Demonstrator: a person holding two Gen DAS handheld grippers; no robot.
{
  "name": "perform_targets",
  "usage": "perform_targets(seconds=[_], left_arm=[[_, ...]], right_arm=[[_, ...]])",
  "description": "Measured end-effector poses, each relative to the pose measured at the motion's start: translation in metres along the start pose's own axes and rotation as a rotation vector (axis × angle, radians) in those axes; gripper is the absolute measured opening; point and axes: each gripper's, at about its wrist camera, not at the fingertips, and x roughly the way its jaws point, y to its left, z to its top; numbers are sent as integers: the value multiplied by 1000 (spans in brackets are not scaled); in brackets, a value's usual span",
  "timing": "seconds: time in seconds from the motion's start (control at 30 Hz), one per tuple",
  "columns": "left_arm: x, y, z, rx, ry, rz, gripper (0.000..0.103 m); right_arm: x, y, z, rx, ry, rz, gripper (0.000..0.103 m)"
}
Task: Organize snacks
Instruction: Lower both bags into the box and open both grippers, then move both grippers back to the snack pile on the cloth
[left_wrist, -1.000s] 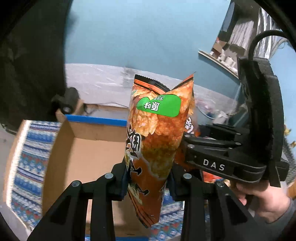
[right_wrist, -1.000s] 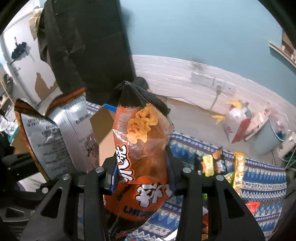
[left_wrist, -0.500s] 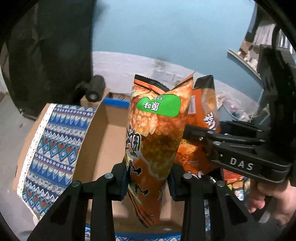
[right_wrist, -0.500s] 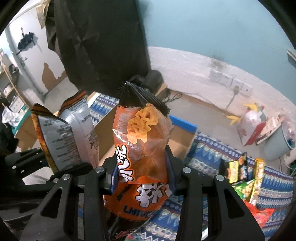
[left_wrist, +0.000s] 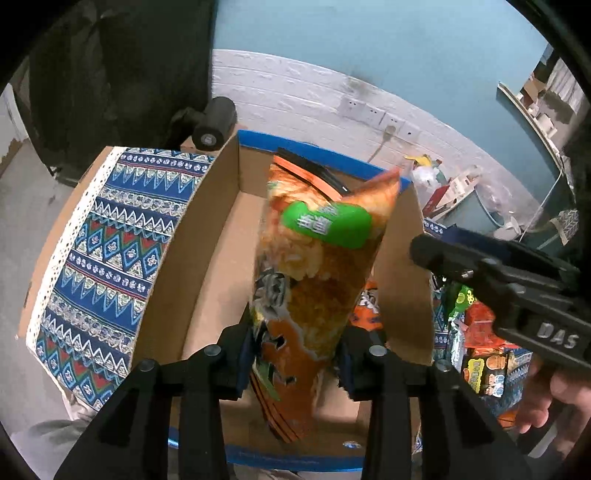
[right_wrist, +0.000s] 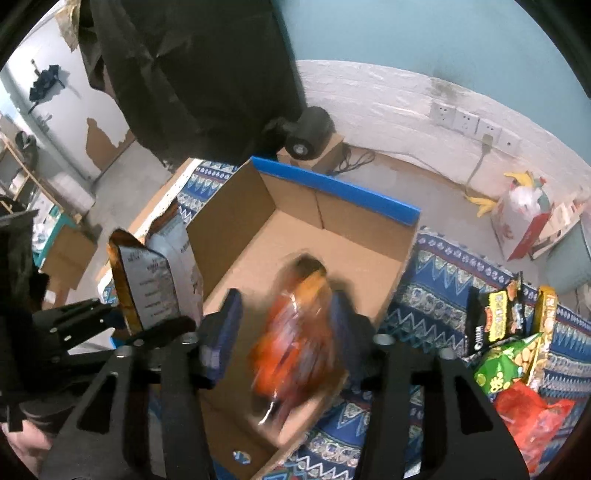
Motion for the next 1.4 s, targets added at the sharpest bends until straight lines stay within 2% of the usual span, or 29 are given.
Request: perform_targets(seconds=[0.07,0.1,0.17,0.23,0.4,0.63,0.87,1.4], left_arm=[[-2,-5,1,10,-8,5,49],[-5,-9,0,24,-18,22,59],[-9,-15,1,45,-37,75,72],[-13,-19,1,56,-56,91,72],[-16,-29,1,53,-48,57,72],[-11,-72,-5,138,-41,21,72],[-4,-118,-17,232,-9,-21,72],[29,-189,-46,332,83,-86,72]], right_arm=[[-9,-2,0,5,-22,-13,64],[-13,-4,0,9,-29,-16,65],[-20,-7,-1,15,-38,-18,70],[-28,-12,-4,18,-49,-31,72],[-45,-27,-15,20,-53,-77,76],[-66,-68,-42,88,-27,-132,76],[-94,-107,-69,155,-36,-193,76],[-135,-204,-151,368,-14,-316,76]])
